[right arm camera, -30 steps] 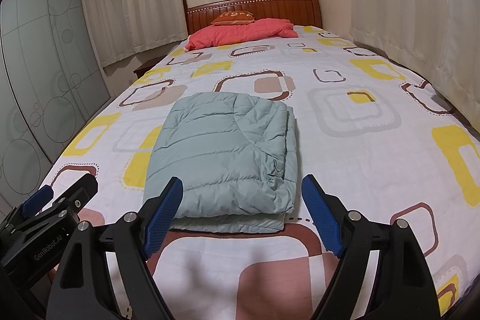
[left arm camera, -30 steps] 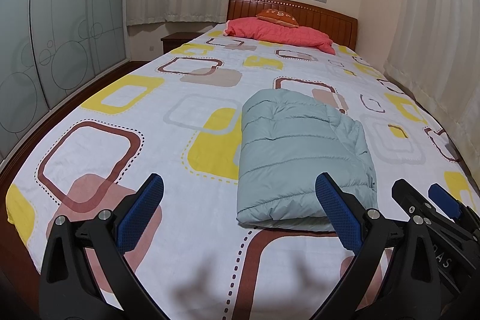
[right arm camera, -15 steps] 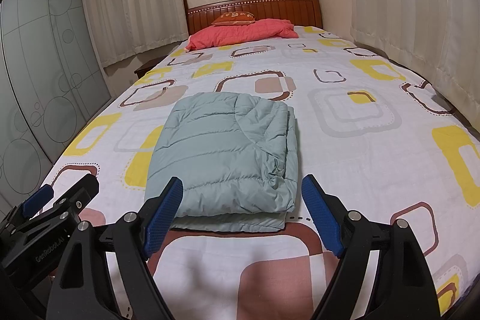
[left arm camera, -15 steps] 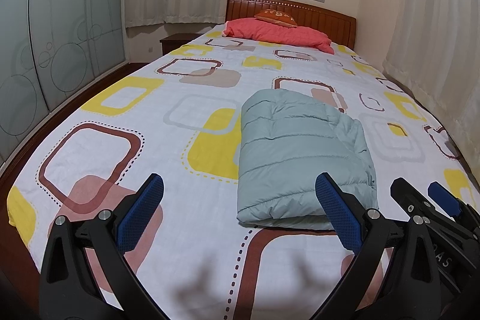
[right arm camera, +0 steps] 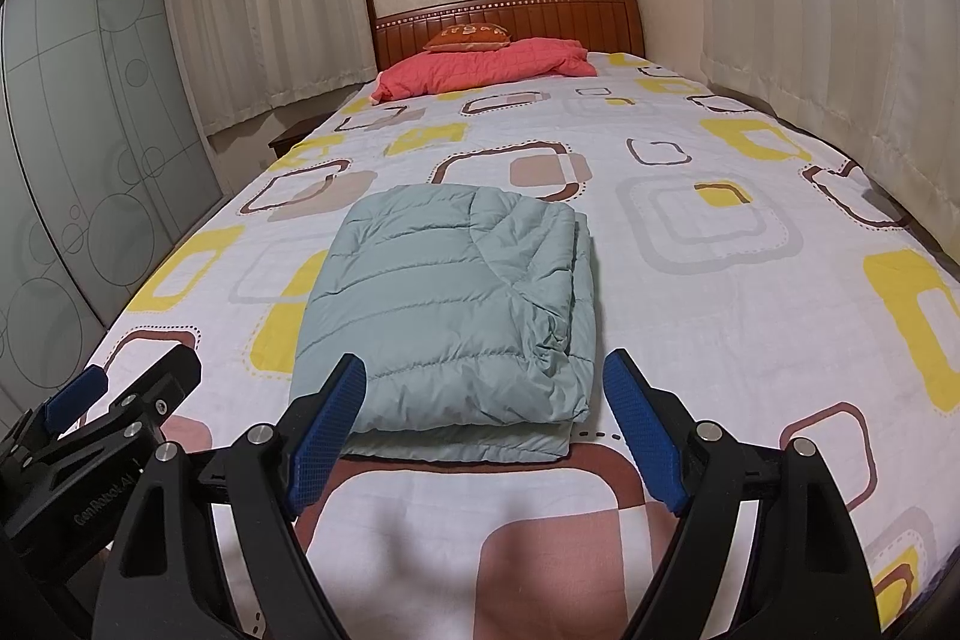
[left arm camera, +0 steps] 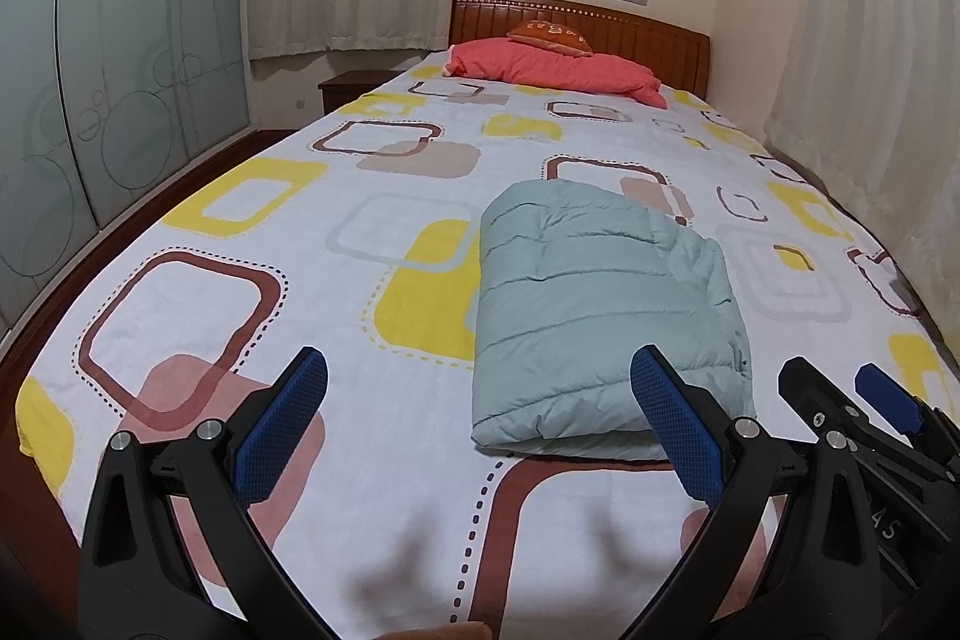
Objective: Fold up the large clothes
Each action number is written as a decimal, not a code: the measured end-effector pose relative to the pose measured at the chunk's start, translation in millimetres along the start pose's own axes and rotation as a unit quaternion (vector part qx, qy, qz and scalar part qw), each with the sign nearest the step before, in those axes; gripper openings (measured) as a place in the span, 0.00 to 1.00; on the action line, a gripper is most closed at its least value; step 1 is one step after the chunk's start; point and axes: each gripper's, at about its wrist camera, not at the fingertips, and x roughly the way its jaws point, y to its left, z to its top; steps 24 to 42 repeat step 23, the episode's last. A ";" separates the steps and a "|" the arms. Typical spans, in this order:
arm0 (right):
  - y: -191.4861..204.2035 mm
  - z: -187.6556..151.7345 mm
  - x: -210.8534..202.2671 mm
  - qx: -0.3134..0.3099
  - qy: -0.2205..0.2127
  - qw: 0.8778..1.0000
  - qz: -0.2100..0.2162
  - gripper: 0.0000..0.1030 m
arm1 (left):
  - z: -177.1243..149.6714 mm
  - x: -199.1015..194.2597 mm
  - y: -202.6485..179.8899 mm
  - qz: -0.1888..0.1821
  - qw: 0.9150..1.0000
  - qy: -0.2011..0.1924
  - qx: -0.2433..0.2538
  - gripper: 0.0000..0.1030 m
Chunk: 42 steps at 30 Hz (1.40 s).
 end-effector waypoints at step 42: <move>0.9 -1.4 0.2 0.000 0.002 1.000 0.000 0.78 | -2.3 16.3 8.3 -0.021 1.000 0.012 -0.018 0.98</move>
